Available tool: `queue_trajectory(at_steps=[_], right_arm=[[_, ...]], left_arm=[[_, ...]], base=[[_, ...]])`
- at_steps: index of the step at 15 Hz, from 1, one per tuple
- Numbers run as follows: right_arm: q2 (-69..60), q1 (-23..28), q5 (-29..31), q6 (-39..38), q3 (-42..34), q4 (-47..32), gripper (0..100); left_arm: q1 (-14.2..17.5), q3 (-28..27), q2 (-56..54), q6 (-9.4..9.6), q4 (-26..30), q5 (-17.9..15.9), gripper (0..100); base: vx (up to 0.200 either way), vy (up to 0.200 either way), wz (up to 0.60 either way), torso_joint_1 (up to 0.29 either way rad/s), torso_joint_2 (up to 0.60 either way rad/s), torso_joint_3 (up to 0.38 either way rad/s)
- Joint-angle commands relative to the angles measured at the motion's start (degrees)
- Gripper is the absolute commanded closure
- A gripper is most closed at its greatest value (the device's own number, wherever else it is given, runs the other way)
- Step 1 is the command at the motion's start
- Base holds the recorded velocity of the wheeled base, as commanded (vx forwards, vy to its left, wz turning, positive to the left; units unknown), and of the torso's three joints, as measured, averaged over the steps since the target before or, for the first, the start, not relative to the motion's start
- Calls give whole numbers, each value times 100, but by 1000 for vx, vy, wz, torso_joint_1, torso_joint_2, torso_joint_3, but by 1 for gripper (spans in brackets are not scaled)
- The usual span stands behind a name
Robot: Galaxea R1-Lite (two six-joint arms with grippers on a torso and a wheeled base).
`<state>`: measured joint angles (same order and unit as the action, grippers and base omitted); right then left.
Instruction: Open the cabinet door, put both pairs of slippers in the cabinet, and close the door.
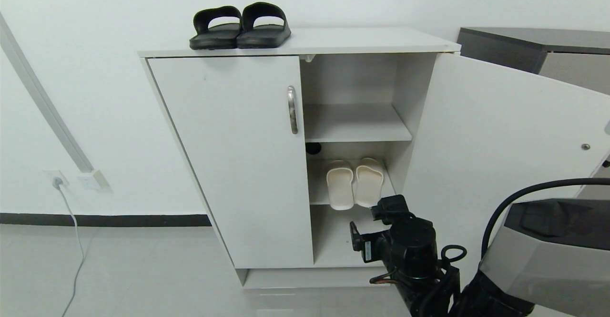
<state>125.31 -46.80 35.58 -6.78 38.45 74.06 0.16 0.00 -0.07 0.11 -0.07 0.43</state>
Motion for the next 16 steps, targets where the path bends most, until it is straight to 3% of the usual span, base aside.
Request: queue_trajectory(at_steps=[1,16], right_arm=[[20,-5,1,1,-4,3,0],[38,22,-52,80,-241,346,0]], left_arm=[[2,0,7,-2,-1,1,100],[2,0,7,-11,-1,10,100]], base=[[0,0,0,0,0,0],[0,200,0,1,3,3]])
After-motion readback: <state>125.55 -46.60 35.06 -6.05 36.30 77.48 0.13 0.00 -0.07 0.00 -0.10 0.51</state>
